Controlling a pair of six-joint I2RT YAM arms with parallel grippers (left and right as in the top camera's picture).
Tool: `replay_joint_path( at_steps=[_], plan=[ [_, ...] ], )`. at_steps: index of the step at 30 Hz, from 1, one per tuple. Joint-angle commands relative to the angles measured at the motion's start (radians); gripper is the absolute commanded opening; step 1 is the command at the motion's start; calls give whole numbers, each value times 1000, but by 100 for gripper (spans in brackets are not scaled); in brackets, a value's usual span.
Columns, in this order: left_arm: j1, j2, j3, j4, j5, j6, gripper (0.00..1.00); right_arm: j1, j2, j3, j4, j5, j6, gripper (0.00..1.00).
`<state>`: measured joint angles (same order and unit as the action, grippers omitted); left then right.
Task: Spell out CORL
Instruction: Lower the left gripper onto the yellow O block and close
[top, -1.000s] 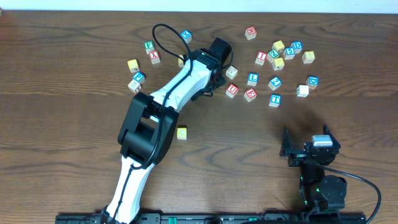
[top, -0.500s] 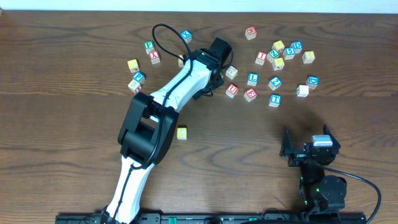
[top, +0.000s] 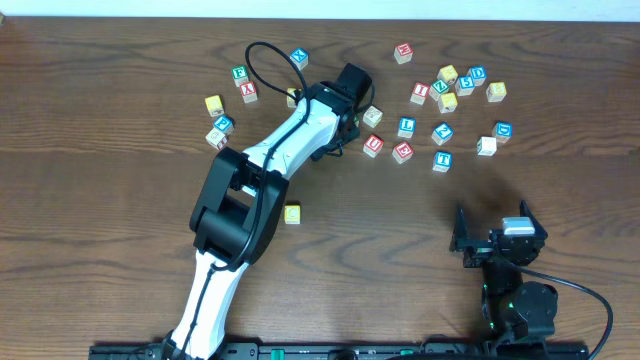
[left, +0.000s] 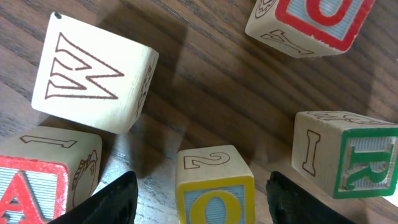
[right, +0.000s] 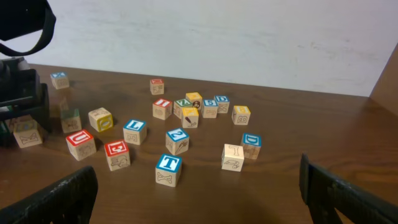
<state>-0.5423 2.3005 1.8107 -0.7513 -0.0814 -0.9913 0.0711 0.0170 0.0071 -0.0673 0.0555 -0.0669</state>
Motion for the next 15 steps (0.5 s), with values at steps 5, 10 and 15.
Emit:
replay_joint_path(
  at_steps=[5,10,15],
  plan=[
    [0,17,-24,5,-24,-2,66,-6,-5,-2,-4,-3,-2,99],
    [0,17,-26,5,-36,-2,66,-6,-5,-2,-4,-3,-2,99],
    [0,17,-26,5,-36,-2,65,-6,-5,-2,-4,-3,-2,99]
  ],
)
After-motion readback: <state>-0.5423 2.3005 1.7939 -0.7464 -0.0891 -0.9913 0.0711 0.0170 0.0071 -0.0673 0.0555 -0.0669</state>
